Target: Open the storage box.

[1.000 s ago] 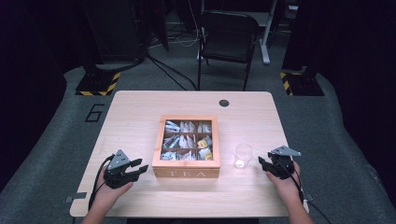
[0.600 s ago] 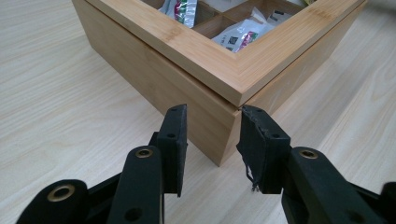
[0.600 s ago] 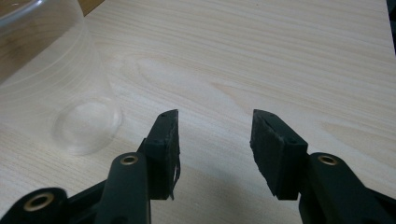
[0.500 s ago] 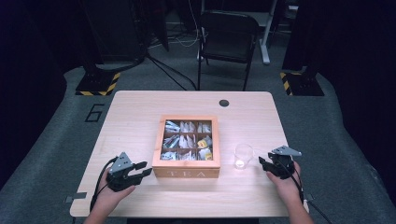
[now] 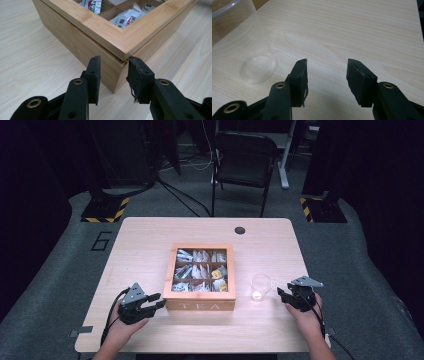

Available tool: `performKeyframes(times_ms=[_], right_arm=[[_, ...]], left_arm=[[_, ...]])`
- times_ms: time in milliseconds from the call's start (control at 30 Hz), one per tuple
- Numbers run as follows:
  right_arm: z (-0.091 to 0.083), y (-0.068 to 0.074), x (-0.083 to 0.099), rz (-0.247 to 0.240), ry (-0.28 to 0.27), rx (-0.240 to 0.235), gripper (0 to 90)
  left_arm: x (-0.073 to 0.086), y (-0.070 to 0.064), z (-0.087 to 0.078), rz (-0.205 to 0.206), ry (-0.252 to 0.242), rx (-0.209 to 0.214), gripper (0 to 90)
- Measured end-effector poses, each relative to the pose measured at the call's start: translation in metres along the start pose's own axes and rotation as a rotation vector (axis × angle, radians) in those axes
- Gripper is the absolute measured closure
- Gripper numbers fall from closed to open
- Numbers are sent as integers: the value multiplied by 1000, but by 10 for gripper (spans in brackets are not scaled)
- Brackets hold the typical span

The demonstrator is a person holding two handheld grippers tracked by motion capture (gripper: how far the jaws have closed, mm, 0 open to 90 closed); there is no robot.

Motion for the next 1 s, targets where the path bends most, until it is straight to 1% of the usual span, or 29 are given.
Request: performKeyframes(times_ms=[67, 100, 133, 167, 233, 267, 333, 367, 400, 433, 500, 533, 567, 600, 700, 733, 767, 833, 867, 900, 933, 967, 1000], right_arm=[[-2, 1, -1, 6, -9, 0, 509], [-3, 1, -1, 5, -10, -5, 509], [-4, 1, -2, 1, -14, -2, 509], [-6, 2, -3, 1, -19, 2, 509], [-9, 4, -4, -8, -27, 2, 509], [-9, 4, -4, -8, -27, 2, 509], [-17, 7, -8, -28, -49, 5, 509], [-19, 8, -9, -33, -51, 8, 509], [-19, 8, -9, -33, -51, 8, 509], [-24, 10, -11, -42, -66, 5, 509], [-26, 11, -12, -41, -68, 3, 509], [-29, 13, -14, -37, -73, -6, 509], [-30, 14, -15, -35, -76, -8, 509], [-32, 15, -16, -34, -76, -17, 509], [-37, 20, -19, -44, -80, -29, 510], [-39, 22, -19, -38, -78, -36, 512], [-41, 24, -19, -40, -83, -46, 513], [-45, 30, -19, -42, -81, -65, 527], [-48, 32, -19, -52, -79, -71, 539], [-48, 32, -19, -52, -79, -71, 539], [-50, 34, -19, -55, -81, -77, 547], [-56, 41, -19, -67, -83, -91, 565], [-58, 45, -19, -75, -84, -103, 580]], left_arm=[[0, -1, 1, 8, -10, -12, 627], [0, -1, 1, 9, -4, -11, 626], [0, -2, 1, 11, -15, -21, 625], [0, -2, 1, 11, -15, -21, 625], [0, -3, 1, 18, -7, -23, 623], [0, -3, 1, 19, -21, -33, 623], [-1, -4, 1, 23, -18, -31, 620], [0, -5, 1, 25, -29, -38, 620], [0, -5, 1, 25, -29, -38, 619], [-1, -6, 1, 26, -32, -41, 618], [-1, -6, 1, 25, -34, -40, 618], [-1, -6, 0, 23, -44, -40, 617], [-2, -5, -1, 24, -32, -31, 616], [-2, -6, 0, 17, -49, -39, 615], [-3, -6, -1, 9, -57, -35, 614], [-3, -6, -1, 9, -57, -35, 614], [-3, -5, -2, 8, -49, -25, 614], [-5, -5, -3, -1, -61, -18, 614], [-5, -6, -3, -9, -73, -19, 614], [-5, -6, -3, -9, -73, -19, 614], [-5, -6, -4, -14, -67, -10, 614], [-6, -5, -5, -2, -74, -15, 614], [-6, -5, -5, -3, -76, -15, 614]])
Point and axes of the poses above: each handheld gripper's, and its own axes: z roughly forward along the jaws, x roughly out of its underside, y roughly to its left, the point moved 1 cm from there along z, roughly forward along the jaws, and after that the axes turned 11 degrees about -z, right-handed, at the moved point
